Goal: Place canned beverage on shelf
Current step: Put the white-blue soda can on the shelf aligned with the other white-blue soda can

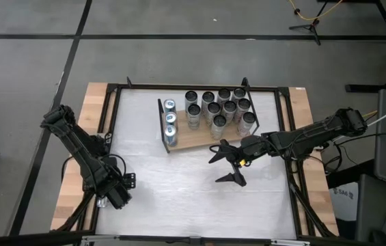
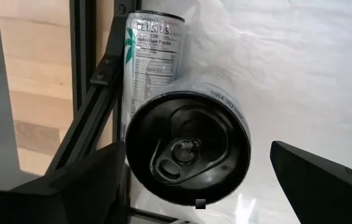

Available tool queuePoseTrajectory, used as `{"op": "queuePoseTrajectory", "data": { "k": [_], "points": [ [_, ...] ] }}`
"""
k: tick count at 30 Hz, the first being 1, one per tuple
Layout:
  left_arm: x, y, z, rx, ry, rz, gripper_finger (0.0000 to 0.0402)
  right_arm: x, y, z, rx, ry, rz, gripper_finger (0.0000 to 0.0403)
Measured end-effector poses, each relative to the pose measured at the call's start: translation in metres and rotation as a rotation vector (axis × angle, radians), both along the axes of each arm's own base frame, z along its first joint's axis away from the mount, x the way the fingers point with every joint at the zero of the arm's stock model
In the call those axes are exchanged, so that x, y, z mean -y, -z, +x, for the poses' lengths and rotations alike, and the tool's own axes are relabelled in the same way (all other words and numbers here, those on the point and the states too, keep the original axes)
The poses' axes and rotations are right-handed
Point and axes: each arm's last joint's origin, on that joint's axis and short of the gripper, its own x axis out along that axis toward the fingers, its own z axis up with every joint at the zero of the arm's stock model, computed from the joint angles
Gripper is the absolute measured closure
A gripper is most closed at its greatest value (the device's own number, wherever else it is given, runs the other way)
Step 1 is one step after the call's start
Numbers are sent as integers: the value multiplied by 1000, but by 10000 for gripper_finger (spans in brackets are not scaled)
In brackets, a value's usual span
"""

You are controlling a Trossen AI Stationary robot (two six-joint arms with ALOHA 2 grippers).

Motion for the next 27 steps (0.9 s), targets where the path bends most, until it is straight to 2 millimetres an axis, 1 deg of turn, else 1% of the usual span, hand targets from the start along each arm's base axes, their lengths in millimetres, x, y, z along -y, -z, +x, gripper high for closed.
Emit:
{"op": "queuePoseTrajectory", "data": {
  "k": [3, 13, 20, 27],
  "points": [
    [0, 2, 0, -6, 27, -6, 9, 0, 0, 0, 1, 0, 0, 27],
    [-3, 3, -2, -7, 35, 43, 9, 0, 0, 0, 1, 0, 0, 26],
    [-5, 15, -3, -20, 79, 46, 9, 0, 0, 0, 0, 0, 0, 26],
    [-4, 16, -3, -18, 85, 39, 9, 0, 0, 0, 1, 0, 0, 27]
  ]
}}
